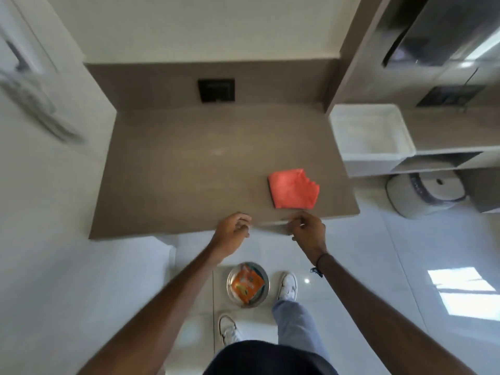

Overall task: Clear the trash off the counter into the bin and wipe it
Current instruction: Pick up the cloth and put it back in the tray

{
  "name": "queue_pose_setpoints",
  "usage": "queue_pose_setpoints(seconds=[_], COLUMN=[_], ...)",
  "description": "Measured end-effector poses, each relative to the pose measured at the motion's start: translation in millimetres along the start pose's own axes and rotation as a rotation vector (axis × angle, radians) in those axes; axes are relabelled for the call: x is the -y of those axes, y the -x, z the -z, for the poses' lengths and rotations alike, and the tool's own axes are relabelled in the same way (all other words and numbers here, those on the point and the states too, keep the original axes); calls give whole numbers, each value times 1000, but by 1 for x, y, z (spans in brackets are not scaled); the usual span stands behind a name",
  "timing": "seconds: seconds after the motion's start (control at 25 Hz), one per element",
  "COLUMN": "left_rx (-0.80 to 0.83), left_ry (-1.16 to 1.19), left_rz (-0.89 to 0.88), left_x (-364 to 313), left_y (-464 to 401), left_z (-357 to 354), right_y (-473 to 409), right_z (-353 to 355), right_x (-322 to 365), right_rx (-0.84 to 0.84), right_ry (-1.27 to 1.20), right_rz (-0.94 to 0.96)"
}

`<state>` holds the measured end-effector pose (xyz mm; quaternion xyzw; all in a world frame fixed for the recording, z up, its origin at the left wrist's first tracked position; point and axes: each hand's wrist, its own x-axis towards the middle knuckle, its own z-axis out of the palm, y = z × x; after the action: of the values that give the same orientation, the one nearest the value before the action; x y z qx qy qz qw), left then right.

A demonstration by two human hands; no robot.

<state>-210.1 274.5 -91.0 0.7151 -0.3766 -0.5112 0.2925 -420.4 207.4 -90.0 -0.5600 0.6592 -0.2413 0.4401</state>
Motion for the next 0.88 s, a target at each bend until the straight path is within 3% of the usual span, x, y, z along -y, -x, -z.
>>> queue_pose_setpoints(seconds=[0.08,0.16,0.32,0.44,0.6,0.88], left_rx=[-39,-54,-72,-93,-53,122], left_ry=[-1,-26,-66,-107,-48,12], left_rz=[-27,-36,-23,-39,-74,-82], left_x=[-22,-37,-85,-109,-160,-280], left_y=[-28,-67,-107,-141,-204,-303], left_z=[-5,-19,-54,-75,-112,-197], right_y=[-20,-50,-113,-154,-224,-360], right_z=[15,26,31,39,88,191], right_x=[20,29,26,19,20,33], right_rx=[-159,-186,45,158,116,-130], right_ry=[63,83,256,200,100,133], right_rz=[54,-18,-168,-191,-214,-202])
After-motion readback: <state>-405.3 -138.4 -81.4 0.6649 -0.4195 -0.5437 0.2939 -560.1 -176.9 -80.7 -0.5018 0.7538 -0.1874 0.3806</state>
